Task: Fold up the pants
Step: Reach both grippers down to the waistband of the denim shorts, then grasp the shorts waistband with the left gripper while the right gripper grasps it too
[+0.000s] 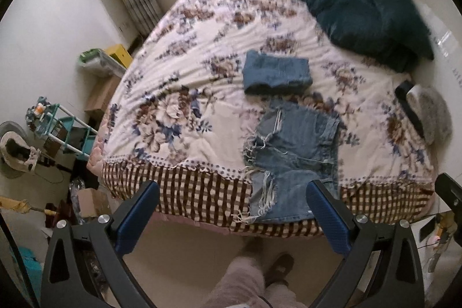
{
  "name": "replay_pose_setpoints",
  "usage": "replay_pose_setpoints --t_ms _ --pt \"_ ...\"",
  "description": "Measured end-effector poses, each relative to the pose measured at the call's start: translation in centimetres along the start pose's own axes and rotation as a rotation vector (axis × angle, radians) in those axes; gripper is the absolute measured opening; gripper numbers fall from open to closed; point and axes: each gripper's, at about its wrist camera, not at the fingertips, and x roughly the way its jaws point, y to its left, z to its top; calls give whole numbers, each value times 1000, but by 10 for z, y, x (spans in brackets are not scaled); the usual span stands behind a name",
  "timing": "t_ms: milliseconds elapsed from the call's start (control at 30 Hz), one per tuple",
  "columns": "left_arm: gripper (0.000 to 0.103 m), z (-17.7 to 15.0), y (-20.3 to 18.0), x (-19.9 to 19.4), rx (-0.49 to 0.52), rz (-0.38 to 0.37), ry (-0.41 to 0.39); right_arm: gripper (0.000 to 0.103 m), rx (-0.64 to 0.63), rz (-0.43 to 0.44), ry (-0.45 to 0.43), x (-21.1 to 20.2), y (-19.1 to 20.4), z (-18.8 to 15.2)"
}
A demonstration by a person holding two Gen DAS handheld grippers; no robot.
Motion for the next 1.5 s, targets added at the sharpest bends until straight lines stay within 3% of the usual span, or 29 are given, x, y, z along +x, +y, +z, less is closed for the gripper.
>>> replay_pose_setpoints --t_ms 333,433,600,767,867,900,967,1067,1133,1167,1200,1233,1300,1500 --pt "103 95 -37 204 136 -49 157 103 145 -28 237 245 -25 70" --pt "103 119 -61 270 230 -41 166 103 161 -57 266 322 -29 87" --pt "103 148 -89 380 298 -86 219 103 122 -99 302 450 -41 110" --pt "101 167 -112 469 322 -150 264 103 123 -110 350 547 -63 115" --pt "88 173 -121 508 306 -231 313 103 161 -68 422 597 -80 111" --pt "77 174 -124 520 299 -259 332 103 164 -56 434 607 -82 111" --pt "74 174 -131 537 297 -314 366 102 181 -11 456 629 -87 112" --pt "70 176 -140 547 305 -333 362 89 212 64 465 651 -90 117" --pt "48 178 -141 550 295 -335 349 72 197 70 459 659 -87 123" --pt "40 180 -141 550 289 -332 341 69 185 76 457 666 -85 127" --pt "19 182 -139 549 277 -331 328 62 170 73 455 668 -82 129" --pt "16 183 -137 548 266 -334 310 50 151 81 446 669 -78 131" --pt "12 185 -132 541 250 -344 288 40 134 99 425 665 -71 133" --pt "10 177 -123 490 247 -331 174 34 117 116 372 634 -59 138"
